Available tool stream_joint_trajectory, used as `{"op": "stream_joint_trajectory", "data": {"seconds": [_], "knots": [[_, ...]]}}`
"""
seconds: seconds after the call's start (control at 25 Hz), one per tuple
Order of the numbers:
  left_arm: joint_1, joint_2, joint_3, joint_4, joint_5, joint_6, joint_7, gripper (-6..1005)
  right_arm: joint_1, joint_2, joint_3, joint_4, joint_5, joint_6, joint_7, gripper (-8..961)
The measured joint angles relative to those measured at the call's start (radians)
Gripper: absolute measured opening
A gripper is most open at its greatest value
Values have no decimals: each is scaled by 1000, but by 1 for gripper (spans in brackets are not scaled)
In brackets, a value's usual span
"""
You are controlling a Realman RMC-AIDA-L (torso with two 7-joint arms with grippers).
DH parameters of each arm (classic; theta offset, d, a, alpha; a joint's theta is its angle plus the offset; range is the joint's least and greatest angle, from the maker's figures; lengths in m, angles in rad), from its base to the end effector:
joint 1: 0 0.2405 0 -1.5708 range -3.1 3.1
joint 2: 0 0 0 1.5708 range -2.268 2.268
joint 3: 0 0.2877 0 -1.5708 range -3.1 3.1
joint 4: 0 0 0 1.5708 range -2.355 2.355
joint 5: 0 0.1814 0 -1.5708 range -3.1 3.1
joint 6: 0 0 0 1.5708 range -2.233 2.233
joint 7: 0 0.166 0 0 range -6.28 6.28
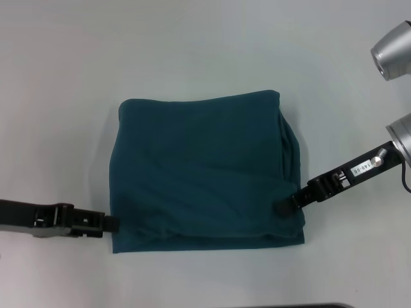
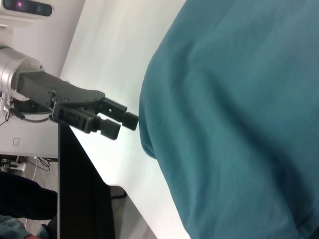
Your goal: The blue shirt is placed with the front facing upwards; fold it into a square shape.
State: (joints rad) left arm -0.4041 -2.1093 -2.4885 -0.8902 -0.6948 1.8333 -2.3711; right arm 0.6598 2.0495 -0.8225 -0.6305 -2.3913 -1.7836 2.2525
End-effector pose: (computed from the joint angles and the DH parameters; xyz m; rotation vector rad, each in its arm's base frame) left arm -0.3140 0.2427 -0.0339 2.3183 2.0175 0.1920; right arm 0.2600 0.2881 -0.0565 2.4481 -1.5722 -0.0245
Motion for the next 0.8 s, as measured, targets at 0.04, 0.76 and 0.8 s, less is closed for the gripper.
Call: {"op": "stream_joint_trajectory", "data": {"seconds": [0.04, 0.76, 0.8], "knots": [[3, -2, 5, -2, 0, 2, 3, 567, 1, 0, 2, 0, 0, 0, 1, 36], [166, -55, -104, -12, -317, 79, 873, 567, 7, -14, 86, 4, 0, 7, 4, 35], [176, -52, -116, 13, -348, 83, 933, 567, 8, -16, 91, 4, 0, 8, 5, 35]]}}
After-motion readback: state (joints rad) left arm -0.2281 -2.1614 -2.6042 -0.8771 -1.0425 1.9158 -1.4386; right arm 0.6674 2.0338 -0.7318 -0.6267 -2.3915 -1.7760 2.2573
